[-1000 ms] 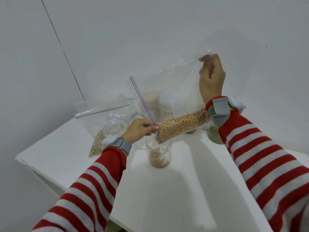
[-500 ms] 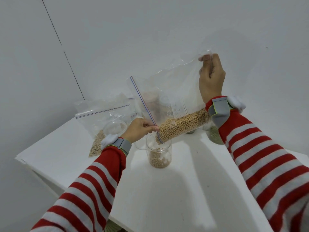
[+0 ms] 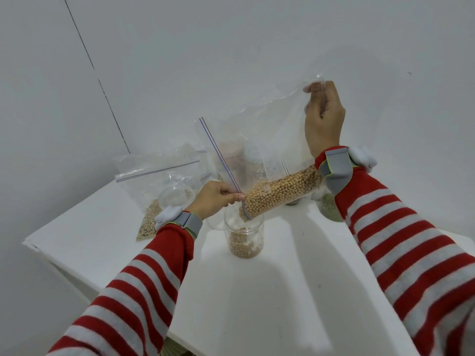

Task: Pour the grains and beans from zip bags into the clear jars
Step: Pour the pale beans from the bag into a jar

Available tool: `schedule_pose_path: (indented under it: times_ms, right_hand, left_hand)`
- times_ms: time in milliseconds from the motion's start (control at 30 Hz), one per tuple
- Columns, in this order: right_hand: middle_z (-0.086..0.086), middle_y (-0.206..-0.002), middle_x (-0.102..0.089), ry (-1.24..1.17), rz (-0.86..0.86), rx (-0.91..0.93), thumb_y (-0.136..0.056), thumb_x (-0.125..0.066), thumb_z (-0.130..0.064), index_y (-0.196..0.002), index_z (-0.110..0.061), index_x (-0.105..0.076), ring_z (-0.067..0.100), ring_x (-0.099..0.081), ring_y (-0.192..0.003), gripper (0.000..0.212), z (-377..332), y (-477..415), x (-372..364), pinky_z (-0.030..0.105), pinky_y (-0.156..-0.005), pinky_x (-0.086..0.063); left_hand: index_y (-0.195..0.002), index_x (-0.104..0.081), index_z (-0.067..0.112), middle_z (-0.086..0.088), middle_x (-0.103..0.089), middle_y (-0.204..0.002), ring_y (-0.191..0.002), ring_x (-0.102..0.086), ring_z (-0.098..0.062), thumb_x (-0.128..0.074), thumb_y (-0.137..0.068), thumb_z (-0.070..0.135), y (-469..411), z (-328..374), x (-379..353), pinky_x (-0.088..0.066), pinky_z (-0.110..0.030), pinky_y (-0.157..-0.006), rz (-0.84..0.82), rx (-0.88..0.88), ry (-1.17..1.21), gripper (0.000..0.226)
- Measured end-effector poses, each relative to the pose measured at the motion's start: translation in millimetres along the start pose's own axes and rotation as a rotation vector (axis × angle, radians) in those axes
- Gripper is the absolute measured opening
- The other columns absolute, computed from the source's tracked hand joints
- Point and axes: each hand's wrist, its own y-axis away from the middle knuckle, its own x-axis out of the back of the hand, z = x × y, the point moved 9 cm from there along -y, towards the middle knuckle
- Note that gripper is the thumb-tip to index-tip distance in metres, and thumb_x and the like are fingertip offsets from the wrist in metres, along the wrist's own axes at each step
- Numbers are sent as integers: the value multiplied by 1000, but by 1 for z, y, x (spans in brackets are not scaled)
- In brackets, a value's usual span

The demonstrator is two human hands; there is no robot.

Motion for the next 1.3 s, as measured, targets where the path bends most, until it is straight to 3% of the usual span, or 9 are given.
schedule_pose_path:
  times_ms: [233, 367, 467, 600, 700, 967, 1067, 1167, 1300]
  right_hand:
    - [19, -66, -53, 3, -6, -8, -104, -39, -33, -92, -21, -54, 38, -47, -56, 22, 2, 1, -1, 43, -50, -41]
    - [13, -63, -49, 0, -12, -13, -104, -39, -32, -92, -20, -54, 37, -47, -56, 23, 2, 1, -2, 42, -51, -40]
    - [7, -64, -50, 6, -10, -8, -104, -39, -31, -92, -20, -54, 37, -48, -57, 22, 2, 1, -2, 42, -51, -41]
    - [15, -63, -50, 6, -1, -12, -104, -39, -34, -92, -21, -55, 32, -47, -54, 24, 2, 0, 0, 42, -52, -41]
    - [23, -65, -52, 6, -4, -16, -103, -39, -37, -91, -23, -54, 33, -46, -54, 24, 1, 0, 0, 41, -51, -41]
    - [24, -66, -52, 6, 1, -12, -104, -39, -34, -88, -29, -53, 34, -45, -54, 21, -1, 2, 1, 42, -51, -39]
    - [23, -69, -54, 5, 7, -10, -103, -39, -36, -87, -35, -51, 29, -44, -53, 20, -4, 2, 1, 42, -51, -41]
    - [24, -69, -54, 3, 8, -14, -103, -39, -38, -86, -36, -51, 36, -46, -56, 20, -3, 1, 1, 44, -51, -41]
    - [16, -63, -49, -6, 6, -24, -103, -39, -37, -87, -31, -52, 24, -42, -52, 21, -2, 2, 1, 42, -50, -39]
  left_hand:
    - [-84, -77, 21, 2, -69, -72, -70, -60, -6, -78, -80, 25, 2, 1, 1, -51, -23, -69, -2, -2, 9, 5]
    - [-80, -77, 25, 11, -68, -65, -68, -60, -4, -79, -80, 25, 2, 0, 1, -51, -21, -67, -1, 6, 12, 2]
    - [-83, -77, 22, 4, -70, -72, -67, -60, -3, -79, -80, 24, 2, 0, 1, -51, -21, -68, 2, 10, 17, 4]
    - [-83, -77, 21, -3, -71, -79, -69, -60, -4, -79, -80, 25, 1, -1, 1, -52, -23, -69, 4, 12, 16, 5]
    - [-87, -78, 16, 1, -69, -72, -68, -60, -5, -79, -80, 24, 1, -2, 0, -51, -23, -69, 8, 16, 13, 11]
    - [-87, -77, 18, -6, -67, -74, -69, -58, -8, -78, -81, 23, 2, -1, 0, -50, -25, -70, 3, 10, -2, 8]
    - [-86, -77, 18, -3, -68, -71, -67, -59, -6, -78, -81, 22, 2, -1, 0, -50, -23, -68, 6, 11, 5, 7]
    - [-88, -78, 17, 0, -68, -70, -67, -60, -5, -79, -81, 24, 1, -2, 0, -51, -23, -68, 11, 17, 1, 10]
    - [-88, -78, 17, -1, -69, -72, -68, -59, -5, -78, -81, 24, 1, -3, 0, -51, -22, -69, 3, 16, 2, 10]
